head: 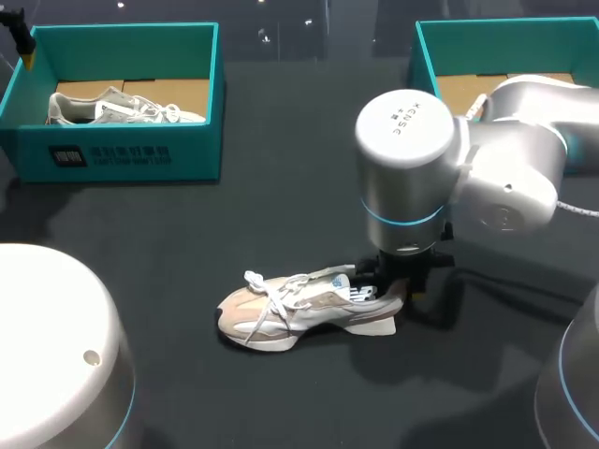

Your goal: Take the shoe out of the shoebox, open the shoe tongue, remove and reinsert the insole, then place the shoe into the shoebox

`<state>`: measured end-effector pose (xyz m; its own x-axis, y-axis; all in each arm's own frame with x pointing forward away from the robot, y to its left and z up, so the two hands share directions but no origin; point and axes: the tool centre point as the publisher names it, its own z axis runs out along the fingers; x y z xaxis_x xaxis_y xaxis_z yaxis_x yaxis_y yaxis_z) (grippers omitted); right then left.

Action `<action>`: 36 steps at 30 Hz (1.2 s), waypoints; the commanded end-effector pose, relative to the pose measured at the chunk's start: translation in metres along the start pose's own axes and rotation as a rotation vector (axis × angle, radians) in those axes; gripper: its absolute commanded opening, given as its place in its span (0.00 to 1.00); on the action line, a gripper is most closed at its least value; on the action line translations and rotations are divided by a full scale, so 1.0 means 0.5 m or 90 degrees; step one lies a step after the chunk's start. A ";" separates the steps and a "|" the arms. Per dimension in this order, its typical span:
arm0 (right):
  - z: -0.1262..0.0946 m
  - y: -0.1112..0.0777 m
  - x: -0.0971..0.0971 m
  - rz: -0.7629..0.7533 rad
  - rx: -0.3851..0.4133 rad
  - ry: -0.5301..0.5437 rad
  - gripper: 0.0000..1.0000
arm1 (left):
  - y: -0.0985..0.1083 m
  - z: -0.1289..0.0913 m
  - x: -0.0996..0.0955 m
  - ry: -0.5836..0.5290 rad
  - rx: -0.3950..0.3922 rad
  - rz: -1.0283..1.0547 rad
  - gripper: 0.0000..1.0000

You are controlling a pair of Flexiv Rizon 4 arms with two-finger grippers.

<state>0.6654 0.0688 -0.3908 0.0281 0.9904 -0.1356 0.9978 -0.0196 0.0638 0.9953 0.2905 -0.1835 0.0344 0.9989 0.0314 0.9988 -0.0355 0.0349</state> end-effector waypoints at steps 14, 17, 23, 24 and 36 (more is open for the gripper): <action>-0.149 0.019 -0.033 0.005 -0.022 0.078 1.00 | 0.001 0.000 0.001 0.001 0.000 0.001 1.00; -0.196 0.024 -0.048 -0.011 -0.027 0.110 1.00 | 0.001 0.000 0.001 0.001 0.000 0.001 1.00; -0.284 0.028 -0.075 -0.133 -0.054 0.216 1.00 | 0.001 0.000 0.001 0.001 0.000 0.001 1.00; -0.295 0.030 -0.079 -0.173 -0.062 0.235 1.00 | 0.001 0.000 0.001 0.001 0.000 0.001 1.00; -0.367 0.067 -0.100 -0.605 -0.114 0.356 1.00 | 0.001 0.000 0.001 0.001 0.000 0.001 1.00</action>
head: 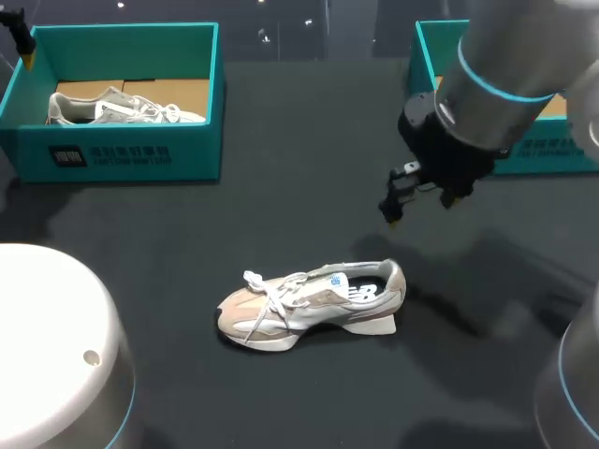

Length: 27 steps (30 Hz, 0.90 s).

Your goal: Take the shoe out of the shoebox, open the shoe tongue, remove and reinsert the insole, then place the shoe into the shoebox

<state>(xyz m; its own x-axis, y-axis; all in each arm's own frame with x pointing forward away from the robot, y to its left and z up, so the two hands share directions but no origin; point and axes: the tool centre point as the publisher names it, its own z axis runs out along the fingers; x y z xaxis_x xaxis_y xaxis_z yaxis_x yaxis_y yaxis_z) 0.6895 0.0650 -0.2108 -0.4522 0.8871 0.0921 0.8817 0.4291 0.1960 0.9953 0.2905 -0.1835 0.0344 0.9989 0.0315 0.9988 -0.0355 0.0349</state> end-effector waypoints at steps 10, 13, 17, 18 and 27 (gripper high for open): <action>-0.050 -0.066 -0.076 -0.523 0.025 0.171 1.00 | 0.001 0.000 0.001 0.001 0.000 0.001 1.00; -0.047 -0.084 -0.088 -0.593 -0.002 0.141 1.00 | 0.001 0.000 0.001 0.001 0.000 0.001 1.00; -0.036 -0.110 -0.118 -0.669 -0.044 0.123 1.00 | 0.001 0.000 0.001 0.001 0.000 0.001 1.00; -0.031 -0.115 -0.126 -0.684 -0.044 0.124 1.00 | 0.001 0.000 0.001 0.001 0.000 0.001 1.00; 0.003 -0.144 -0.182 -0.754 -0.103 0.123 1.00 | 0.001 0.000 0.001 0.001 0.000 0.001 1.00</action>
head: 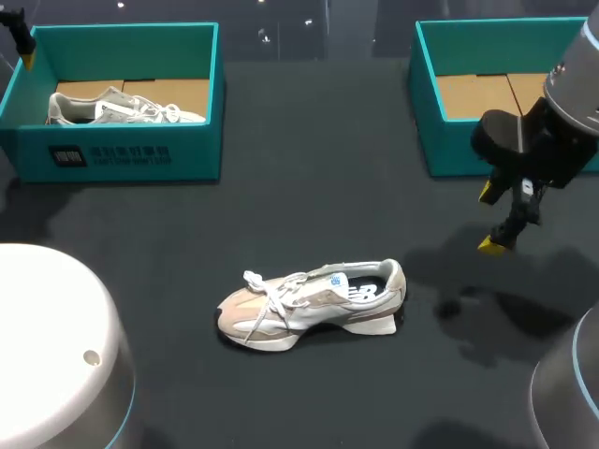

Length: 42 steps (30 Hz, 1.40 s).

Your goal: Take the shoe out of the shoebox, open the shoe tongue, remove and reinsert the insole, then place the shoe into the shoebox

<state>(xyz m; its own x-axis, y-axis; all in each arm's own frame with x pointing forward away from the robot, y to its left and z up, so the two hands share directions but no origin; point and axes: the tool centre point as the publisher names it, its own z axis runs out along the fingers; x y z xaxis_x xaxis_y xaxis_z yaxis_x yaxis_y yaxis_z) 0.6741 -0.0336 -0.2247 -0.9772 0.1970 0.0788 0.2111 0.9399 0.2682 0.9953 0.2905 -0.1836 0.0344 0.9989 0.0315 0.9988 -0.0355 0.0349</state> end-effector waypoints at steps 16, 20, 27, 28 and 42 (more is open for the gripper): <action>0.029 -0.079 -0.016 -0.210 -0.141 -0.059 1.00 | 0.001 0.000 0.001 0.001 0.000 0.001 1.00; 0.047 -0.091 -0.022 -0.191 -0.155 -0.051 1.00 | 0.001 0.000 0.001 0.001 0.000 0.001 1.00; 0.071 -0.113 -0.031 -0.193 -0.208 -0.067 1.00 | 0.001 0.000 0.001 0.001 0.000 0.001 1.00; 0.073 -0.114 -0.033 -0.192 -0.211 -0.066 1.00 | 0.001 0.000 0.001 0.001 0.000 0.001 1.00; 0.120 -0.126 -0.046 -0.161 -0.282 -0.051 1.00 | 0.001 0.000 0.001 0.001 0.000 0.001 1.00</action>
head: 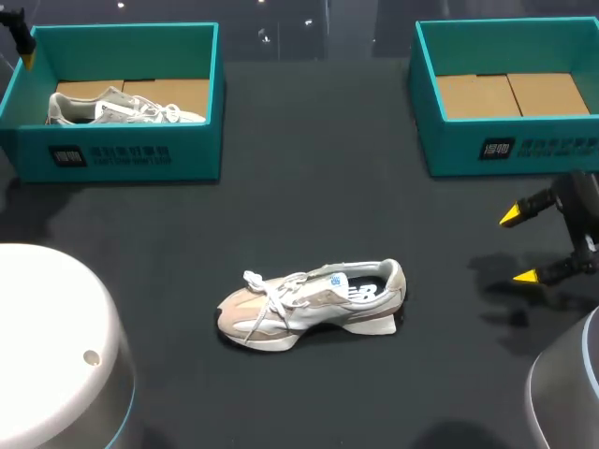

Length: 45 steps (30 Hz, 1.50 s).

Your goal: Take the shoe out of the shoebox, open the shoe tongue, remove and reinsert the insole, then place the shoe into the shoebox

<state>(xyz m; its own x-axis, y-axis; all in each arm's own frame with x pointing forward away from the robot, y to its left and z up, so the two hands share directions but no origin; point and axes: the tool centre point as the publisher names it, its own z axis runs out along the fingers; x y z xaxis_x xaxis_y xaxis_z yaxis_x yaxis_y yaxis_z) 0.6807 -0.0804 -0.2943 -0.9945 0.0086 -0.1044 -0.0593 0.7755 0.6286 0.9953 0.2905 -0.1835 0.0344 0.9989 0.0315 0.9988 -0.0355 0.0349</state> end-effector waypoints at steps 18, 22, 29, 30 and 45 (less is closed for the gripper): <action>0.083 -0.072 0.007 0.020 -0.121 0.004 1.00 | 0.001 0.000 0.001 0.001 0.000 0.001 1.00; 0.102 -0.081 0.009 0.024 -0.134 0.015 1.00 | 0.001 0.000 0.001 0.001 0.000 0.001 1.00; 0.118 -0.087 0.007 0.028 -0.148 0.020 1.00 | 0.001 0.000 0.001 0.001 0.000 0.001 1.00; 0.118 -0.087 0.007 0.027 -0.149 0.020 1.00 | 0.001 0.000 0.001 0.001 0.000 0.001 1.00; 0.122 -0.091 0.010 0.031 -0.166 0.035 1.00 | 0.001 0.000 0.001 0.001 0.000 0.001 1.00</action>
<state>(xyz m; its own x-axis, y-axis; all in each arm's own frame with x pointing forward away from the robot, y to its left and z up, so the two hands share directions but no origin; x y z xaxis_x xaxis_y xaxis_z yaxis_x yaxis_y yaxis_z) 0.6825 -0.0778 -0.3705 -0.9995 0.0028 -0.0327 -0.0249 0.5838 0.8115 0.9953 0.2904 -0.1835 0.0344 0.9989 0.0315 0.9988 -0.0355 0.0349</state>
